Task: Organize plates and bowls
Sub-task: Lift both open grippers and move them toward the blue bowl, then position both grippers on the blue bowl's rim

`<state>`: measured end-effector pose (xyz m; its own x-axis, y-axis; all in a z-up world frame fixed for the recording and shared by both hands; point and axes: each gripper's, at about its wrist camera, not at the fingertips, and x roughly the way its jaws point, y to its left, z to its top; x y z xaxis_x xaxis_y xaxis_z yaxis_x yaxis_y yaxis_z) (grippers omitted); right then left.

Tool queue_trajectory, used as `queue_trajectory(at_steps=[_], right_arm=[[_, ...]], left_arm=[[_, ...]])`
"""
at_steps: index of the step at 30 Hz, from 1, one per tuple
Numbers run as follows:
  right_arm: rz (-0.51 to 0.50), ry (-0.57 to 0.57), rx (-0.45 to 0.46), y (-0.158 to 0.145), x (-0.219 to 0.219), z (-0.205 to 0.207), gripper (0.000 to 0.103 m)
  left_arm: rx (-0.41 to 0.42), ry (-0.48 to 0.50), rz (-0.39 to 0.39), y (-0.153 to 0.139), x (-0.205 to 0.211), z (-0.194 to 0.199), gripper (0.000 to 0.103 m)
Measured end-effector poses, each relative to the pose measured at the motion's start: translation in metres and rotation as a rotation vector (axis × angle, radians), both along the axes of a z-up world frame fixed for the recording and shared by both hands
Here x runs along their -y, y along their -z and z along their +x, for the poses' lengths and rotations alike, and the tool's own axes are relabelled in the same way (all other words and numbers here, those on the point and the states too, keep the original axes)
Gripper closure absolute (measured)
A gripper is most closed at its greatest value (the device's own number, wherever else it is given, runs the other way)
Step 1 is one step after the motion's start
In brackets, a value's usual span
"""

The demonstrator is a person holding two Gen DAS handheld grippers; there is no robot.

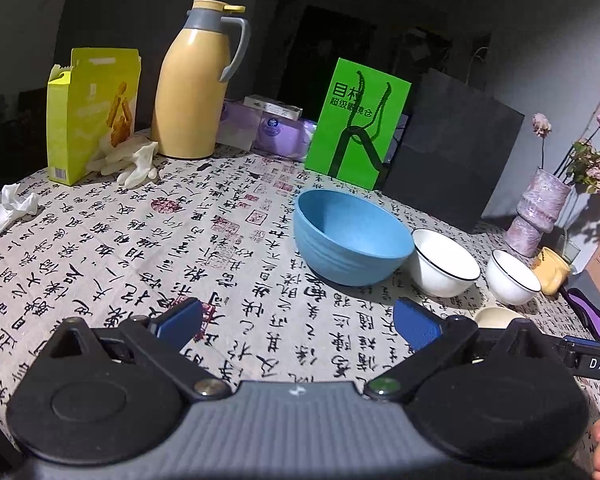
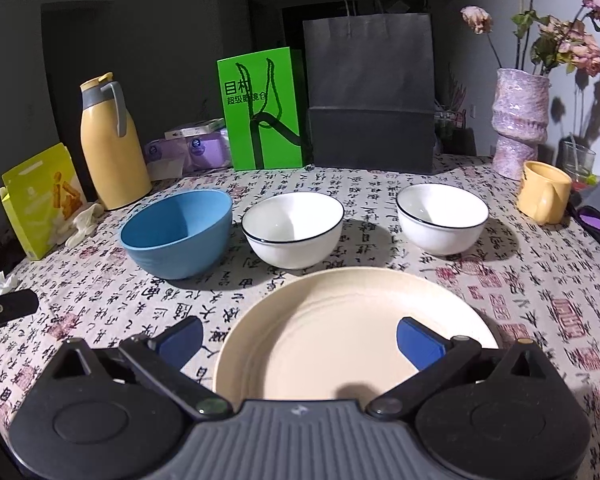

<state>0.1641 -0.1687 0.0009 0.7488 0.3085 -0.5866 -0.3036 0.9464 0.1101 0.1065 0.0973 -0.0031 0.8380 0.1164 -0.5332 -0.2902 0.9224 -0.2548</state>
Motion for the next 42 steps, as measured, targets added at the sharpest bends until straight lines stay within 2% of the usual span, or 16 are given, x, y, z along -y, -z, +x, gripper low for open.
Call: queue_trajectory(at_steps=[11, 20, 33, 38, 40, 42], right_arm=[[-0.016, -0.053, 0.021, -0.013, -0.024, 0.030, 0.000], [0.009, -0.107, 0.022, -0.023, -0.046, 0.061, 0.000], [0.003, -0.150, 0.054, -0.025, -0.088, 0.106, 0.000], [-0.016, -0.145, 0.079, -0.025, -0.103, 0.126, 0.003], [-0.022, -0.149, 0.075, -0.024, -0.109, 0.134, 0.010], [-0.030, -0.154, 0.067, -0.023, -0.114, 0.142, 0.012]], left_arm=[[-0.010, -0.030, 0.018, -0.007, -0.018, 0.024, 0.000], [-0.023, -0.058, 0.034, -0.016, -0.034, 0.049, 0.000], [-0.033, -0.070, -0.053, -0.009, -0.044, 0.090, 0.000], [-0.037, -0.123, -0.071, -0.006, -0.044, 0.105, 0.000], [-0.040, -0.152, -0.095, -0.002, -0.043, 0.110, 0.000], [-0.047, -0.173, -0.119, 0.001, -0.043, 0.116, 0.000]])
